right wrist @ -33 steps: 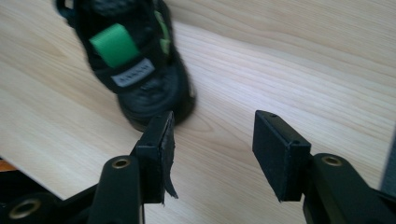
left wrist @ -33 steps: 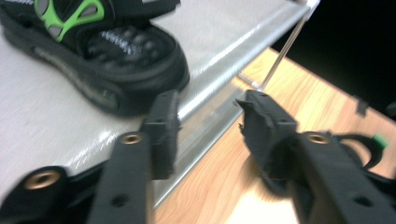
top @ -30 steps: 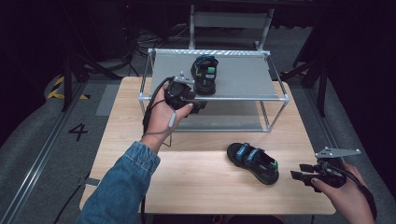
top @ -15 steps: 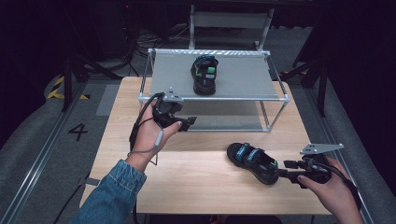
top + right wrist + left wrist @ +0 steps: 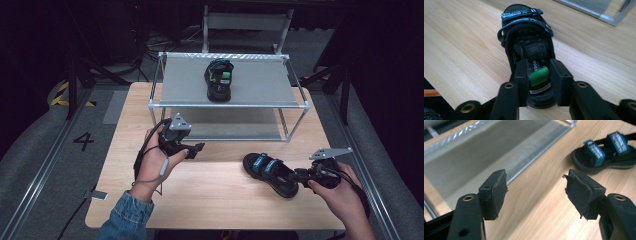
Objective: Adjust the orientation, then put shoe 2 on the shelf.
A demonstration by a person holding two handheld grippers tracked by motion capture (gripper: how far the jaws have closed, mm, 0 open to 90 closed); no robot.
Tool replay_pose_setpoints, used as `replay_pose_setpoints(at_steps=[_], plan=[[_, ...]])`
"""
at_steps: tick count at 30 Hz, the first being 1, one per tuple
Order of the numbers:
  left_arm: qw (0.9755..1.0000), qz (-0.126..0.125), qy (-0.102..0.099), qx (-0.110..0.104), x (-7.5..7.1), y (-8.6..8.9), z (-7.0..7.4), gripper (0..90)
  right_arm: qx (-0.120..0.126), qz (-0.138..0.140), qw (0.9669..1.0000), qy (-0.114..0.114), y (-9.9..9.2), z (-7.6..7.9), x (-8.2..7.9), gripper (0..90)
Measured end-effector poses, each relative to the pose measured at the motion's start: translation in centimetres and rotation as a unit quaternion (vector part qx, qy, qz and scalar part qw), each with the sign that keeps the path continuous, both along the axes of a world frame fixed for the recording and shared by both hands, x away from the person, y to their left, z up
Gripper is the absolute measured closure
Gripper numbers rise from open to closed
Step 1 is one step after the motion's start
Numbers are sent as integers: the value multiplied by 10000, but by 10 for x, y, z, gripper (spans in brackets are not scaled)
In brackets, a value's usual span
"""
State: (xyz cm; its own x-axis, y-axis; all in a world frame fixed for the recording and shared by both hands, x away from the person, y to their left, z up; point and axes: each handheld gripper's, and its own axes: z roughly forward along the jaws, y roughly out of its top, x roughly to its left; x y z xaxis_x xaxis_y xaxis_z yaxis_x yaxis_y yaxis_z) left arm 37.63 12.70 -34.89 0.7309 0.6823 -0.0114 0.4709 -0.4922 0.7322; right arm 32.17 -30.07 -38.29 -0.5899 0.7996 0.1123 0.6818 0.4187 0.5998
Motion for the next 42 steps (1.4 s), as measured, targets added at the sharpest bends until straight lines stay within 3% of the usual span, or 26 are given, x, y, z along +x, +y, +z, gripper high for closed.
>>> replay_pose_setpoints(at_steps=[3, 5, 7, 15, 21, 24, 27, 32, 35, 38, 42], plan=[[9999, 61, -30, 128, -2, 1, -2, 336, 3, -169, 9999, 37, 1, 1, 0, 763], [9999, 104, -55, -14, -3, 4, 1, 337, -14, -203, 9998, 4, 3, 3, -1, 803], [9999, 100, -54, -13, -4, 6, 2, 336, 4, -179, 9998, -20, 7, 5, -2, 811], [9999, 89, 19, 53, -7, 18, -3, 334, -31, 201, 9998, 90, 36, 12, -17, 803], [9999, 38, 76, 129, -9, 28, -5, 329, -8, 496, 9987, 91, 59, 9, -25, 793], [9998, 49, 80, 154, -7, 31, -5, 328, -30, 621, 9978, 220, 66, 7, -27, 756], [9998, 61, 132, 167, -4, 33, -6, 325, -50, 656, 9975, 247, 67, 5, -30, 712], [9995, 161, 197, 178, -2, 36, -7, 320, 78, 613, 9981, 32, 65, 12, -31, 607], [9993, 130, 261, 237, -2, 39, -7, 319, 92, 416, 9991, -79, 56, 14, -27, 562], [9992, 141, 272, 252, -1, 43, -6, 317, -93, 241, 9996, -112, 49, 14, -14, 550], [9991, 166, 323, 229, 0, 46, -6, 314, -278, 240, 9993, -92, 48, 12, -1, 528]])
